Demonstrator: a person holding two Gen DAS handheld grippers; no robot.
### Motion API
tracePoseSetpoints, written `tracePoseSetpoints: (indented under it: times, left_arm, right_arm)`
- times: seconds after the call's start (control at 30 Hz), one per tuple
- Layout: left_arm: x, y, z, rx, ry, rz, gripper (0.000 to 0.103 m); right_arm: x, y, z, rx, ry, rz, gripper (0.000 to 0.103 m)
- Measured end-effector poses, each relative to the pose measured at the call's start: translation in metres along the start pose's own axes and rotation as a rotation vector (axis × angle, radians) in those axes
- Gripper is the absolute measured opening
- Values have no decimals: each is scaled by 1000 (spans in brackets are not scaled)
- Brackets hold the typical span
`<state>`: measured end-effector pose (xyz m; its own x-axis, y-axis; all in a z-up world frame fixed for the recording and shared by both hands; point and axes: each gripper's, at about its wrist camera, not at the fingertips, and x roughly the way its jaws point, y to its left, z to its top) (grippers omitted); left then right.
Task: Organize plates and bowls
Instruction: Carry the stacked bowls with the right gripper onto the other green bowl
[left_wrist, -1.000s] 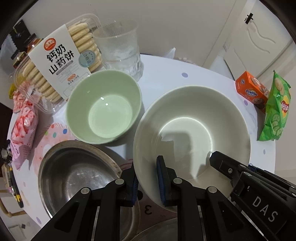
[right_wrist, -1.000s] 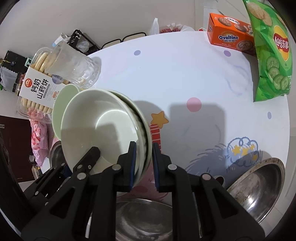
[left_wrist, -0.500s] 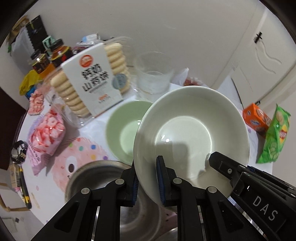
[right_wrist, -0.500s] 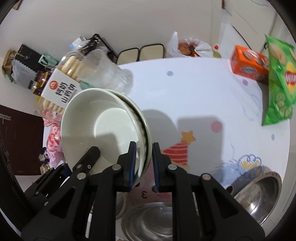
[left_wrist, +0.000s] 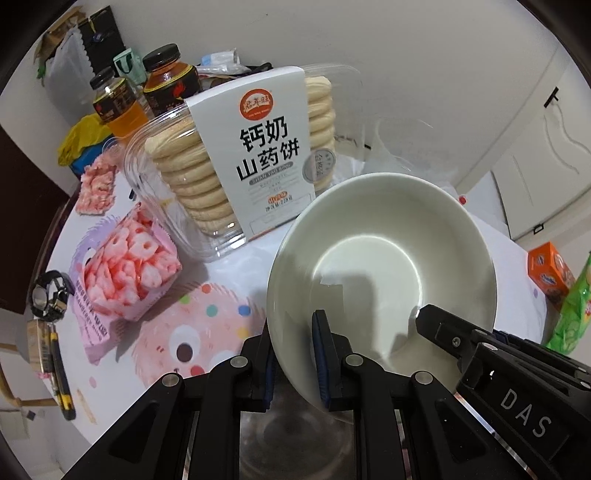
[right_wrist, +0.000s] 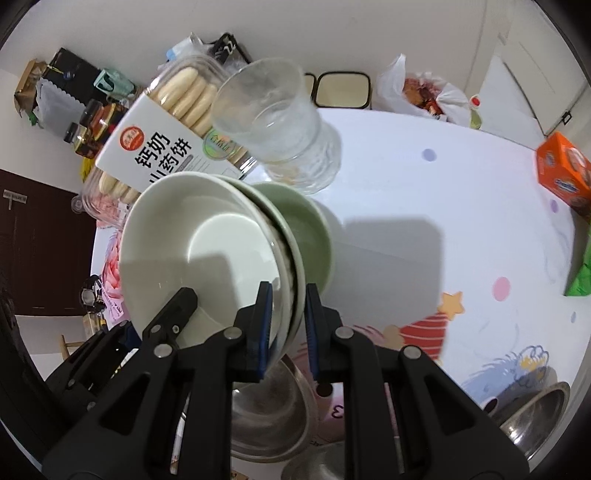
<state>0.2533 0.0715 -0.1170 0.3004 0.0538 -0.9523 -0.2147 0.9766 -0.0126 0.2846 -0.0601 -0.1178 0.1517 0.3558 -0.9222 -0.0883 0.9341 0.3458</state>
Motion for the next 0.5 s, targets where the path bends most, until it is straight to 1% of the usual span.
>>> tracePoseSetpoints:
  times: [0.2, 0.5]
  left_arm:
    - [9, -3, 11, 28, 16, -11, 17]
    - [27, -6, 10, 35, 76, -33, 18]
  right_arm:
    - [7, 1, 11, 10, 24, -18, 19]
    - [16, -10, 11, 44, 54, -37, 19]
